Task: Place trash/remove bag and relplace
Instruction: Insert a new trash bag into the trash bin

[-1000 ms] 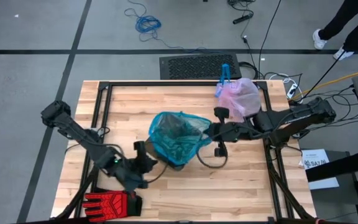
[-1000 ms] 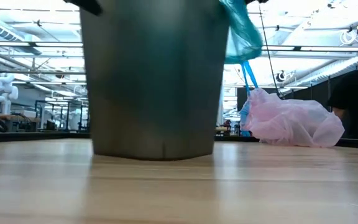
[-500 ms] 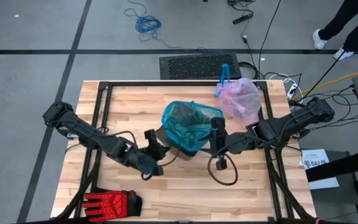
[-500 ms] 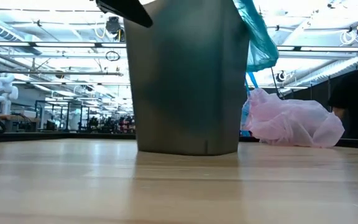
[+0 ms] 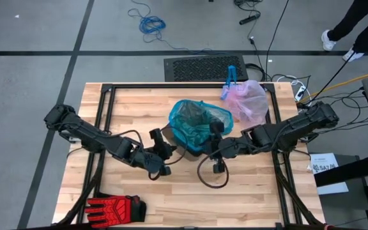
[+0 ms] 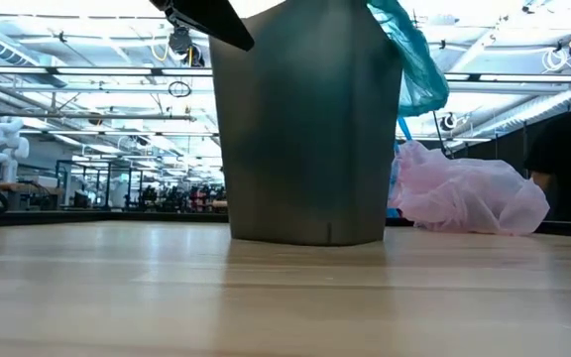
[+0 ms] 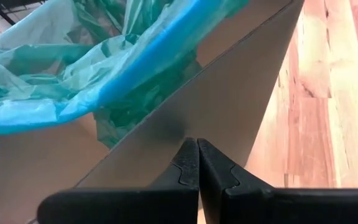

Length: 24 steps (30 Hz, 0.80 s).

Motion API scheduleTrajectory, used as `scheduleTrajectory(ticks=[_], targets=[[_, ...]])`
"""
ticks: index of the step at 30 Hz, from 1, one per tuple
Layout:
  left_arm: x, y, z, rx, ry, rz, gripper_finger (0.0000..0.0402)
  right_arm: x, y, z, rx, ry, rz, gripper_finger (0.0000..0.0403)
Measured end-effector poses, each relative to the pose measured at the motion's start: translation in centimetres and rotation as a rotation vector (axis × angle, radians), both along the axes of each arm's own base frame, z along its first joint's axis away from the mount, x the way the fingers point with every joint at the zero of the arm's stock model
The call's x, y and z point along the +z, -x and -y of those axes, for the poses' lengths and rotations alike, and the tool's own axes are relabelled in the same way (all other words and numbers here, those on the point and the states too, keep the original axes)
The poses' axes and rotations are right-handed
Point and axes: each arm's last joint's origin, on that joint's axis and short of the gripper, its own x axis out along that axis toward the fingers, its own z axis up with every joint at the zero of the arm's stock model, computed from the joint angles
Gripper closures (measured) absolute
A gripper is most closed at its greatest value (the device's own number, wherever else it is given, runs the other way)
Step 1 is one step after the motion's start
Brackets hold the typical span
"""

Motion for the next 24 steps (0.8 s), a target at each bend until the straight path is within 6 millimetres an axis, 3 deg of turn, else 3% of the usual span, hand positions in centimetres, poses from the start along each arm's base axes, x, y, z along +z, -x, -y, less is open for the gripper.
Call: scheduleTrajectory(ticks=[4,11,18,24], targets=[[0.1,-0.2,-0.1,0.002,0.006,0.016,0.0401,0.4,-0.4,-0.2,0.024,0.009,0.053,0.0389],[1.2,-0.5,0.4,-0.069,-0.042,0.087,0.0401,0.5,-0.8,-0.5,0.064,-0.016,0.085,0.0400],[4.5,2.4,2.2,-0.183,-0.034,0.203,0.0402,-1.3,-2.1,-1.4,0.103,0.005,0.030,0.0402],[6.5,3.2,-0.1,-0.071,-0.041,0.287,0.0402,-1.6,-2.3,-2.3,0.162,0.019,0.029,0.0403]])
